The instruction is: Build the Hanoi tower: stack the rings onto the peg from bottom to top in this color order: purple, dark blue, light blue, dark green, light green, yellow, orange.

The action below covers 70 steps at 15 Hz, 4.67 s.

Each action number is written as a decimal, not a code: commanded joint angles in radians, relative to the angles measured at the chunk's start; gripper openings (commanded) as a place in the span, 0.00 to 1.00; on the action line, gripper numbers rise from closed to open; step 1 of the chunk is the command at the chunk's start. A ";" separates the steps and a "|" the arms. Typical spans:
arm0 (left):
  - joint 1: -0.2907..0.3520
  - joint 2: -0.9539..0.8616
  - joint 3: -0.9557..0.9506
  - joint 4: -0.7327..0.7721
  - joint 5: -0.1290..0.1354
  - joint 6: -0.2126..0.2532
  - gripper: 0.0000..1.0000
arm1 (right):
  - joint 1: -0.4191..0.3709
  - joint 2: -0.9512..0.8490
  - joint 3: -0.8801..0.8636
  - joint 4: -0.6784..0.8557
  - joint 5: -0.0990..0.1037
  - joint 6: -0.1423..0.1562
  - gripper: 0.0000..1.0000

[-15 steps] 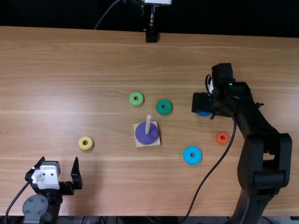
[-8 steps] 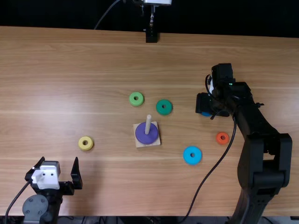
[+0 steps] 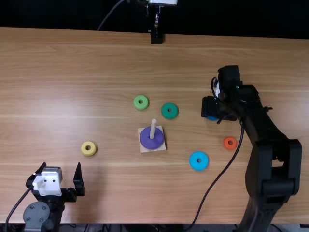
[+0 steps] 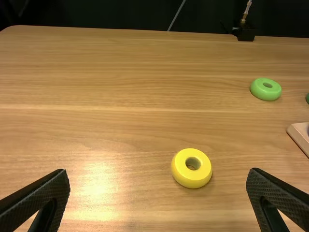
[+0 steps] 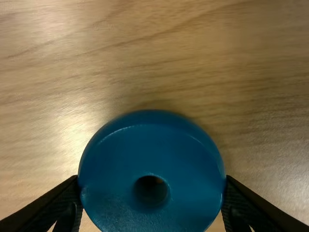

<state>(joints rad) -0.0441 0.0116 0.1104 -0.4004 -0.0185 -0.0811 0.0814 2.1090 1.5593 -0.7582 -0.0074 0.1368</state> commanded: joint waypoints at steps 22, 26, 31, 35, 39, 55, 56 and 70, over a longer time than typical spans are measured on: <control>0.004 -0.012 -0.110 -0.078 0.007 0.004 1.00 | 0.509 -0.273 0.495 -0.583 -0.022 -0.069 0.03; 0.004 -0.012 -0.110 -0.078 0.007 0.004 1.00 | 0.506 -0.264 0.484 -0.579 -0.022 -0.067 0.03; 0.004 -0.012 -0.110 -0.078 0.007 0.004 1.00 | 0.509 -0.244 0.484 -0.576 -0.022 -0.063 0.03; 0.004 -0.012 -0.110 -0.078 0.007 0.004 1.00 | 0.528 -0.222 0.481 -0.574 -0.022 -0.063 0.03; 0.004 -0.012 -0.110 -0.078 0.007 0.004 1.00 | 0.538 -0.205 0.479 -0.574 -0.022 -0.063 0.03; 0.004 -0.012 -0.110 -0.078 0.007 0.004 1.00 | 0.560 -0.144 0.458 -0.576 -0.022 0.005 0.03; 0.004 -0.012 -0.110 -0.078 0.007 0.004 1.00 | 0.558 -0.144 0.447 -0.574 -0.022 0.005 0.03; 0.004 -0.012 -0.110 -0.078 0.007 0.004 1.00 | 0.554 -0.080 0.470 -0.539 -0.013 0.018 1.00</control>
<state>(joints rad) -0.0441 0.0116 0.1104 -0.4007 -0.0189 -0.0818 0.6323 2.0357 1.9915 -1.2972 -0.0257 0.1421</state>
